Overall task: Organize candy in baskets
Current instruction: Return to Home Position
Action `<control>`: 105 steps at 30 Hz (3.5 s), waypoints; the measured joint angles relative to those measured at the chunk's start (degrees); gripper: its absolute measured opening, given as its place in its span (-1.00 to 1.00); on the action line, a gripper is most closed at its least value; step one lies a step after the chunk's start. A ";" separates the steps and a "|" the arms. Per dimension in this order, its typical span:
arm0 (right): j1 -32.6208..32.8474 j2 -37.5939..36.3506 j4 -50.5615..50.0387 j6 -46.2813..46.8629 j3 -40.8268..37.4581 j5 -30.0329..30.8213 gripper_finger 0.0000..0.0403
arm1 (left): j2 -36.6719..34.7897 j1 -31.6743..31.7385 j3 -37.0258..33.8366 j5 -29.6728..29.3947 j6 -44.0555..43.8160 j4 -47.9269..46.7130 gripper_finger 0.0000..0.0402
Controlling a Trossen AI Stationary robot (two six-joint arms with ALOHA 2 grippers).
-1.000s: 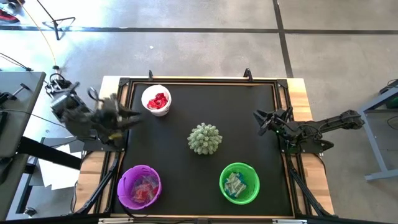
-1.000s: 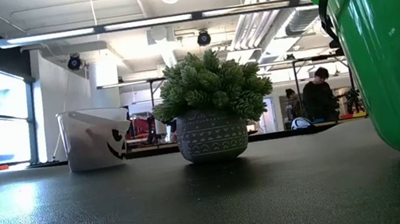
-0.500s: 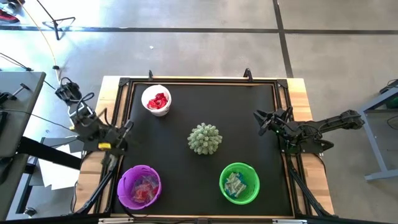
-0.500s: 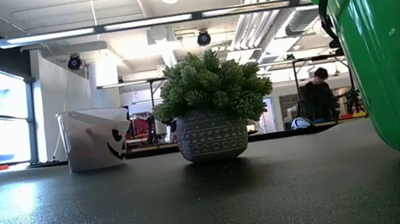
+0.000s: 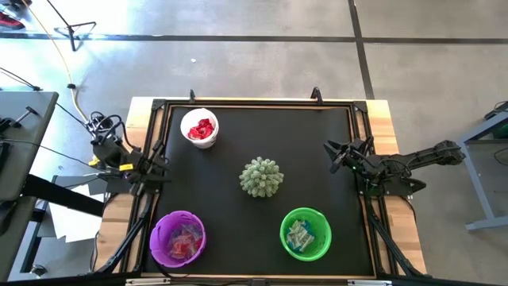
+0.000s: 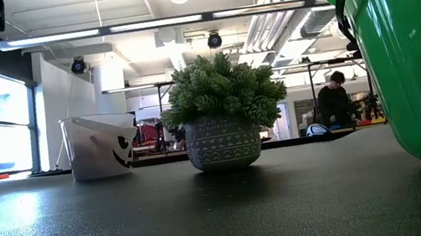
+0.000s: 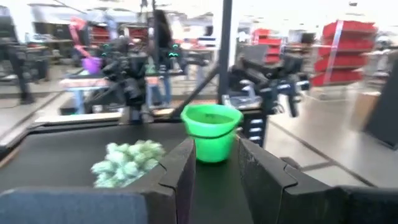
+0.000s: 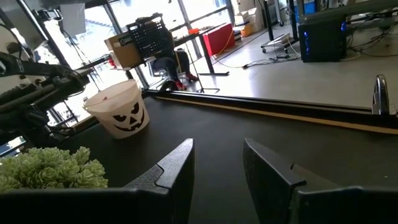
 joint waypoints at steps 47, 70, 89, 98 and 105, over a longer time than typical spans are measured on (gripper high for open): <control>0.00 0.28 0.00 -0.01 0.00 -0.04 -0.35 | 0.42 0.04 -21.39 -0.23 -1.25 21.89 -0.47; 0.00 0.28 0.00 0.00 0.00 -0.04 -0.35 | 0.42 0.04 -21.37 -0.22 -1.27 21.89 -0.47; 0.00 0.28 0.00 -0.01 0.00 -0.04 -0.35 | 0.43 0.03 -21.35 -0.22 -1.27 21.87 -0.47; 0.00 0.28 0.00 -0.02 0.00 -0.04 -0.35 | 0.44 0.04 -21.35 -0.22 -1.27 21.87 -0.47; 0.00 0.28 0.00 -0.01 0.00 -0.04 -0.35 | 0.42 0.02 -21.35 -0.22 -1.27 21.87 -0.47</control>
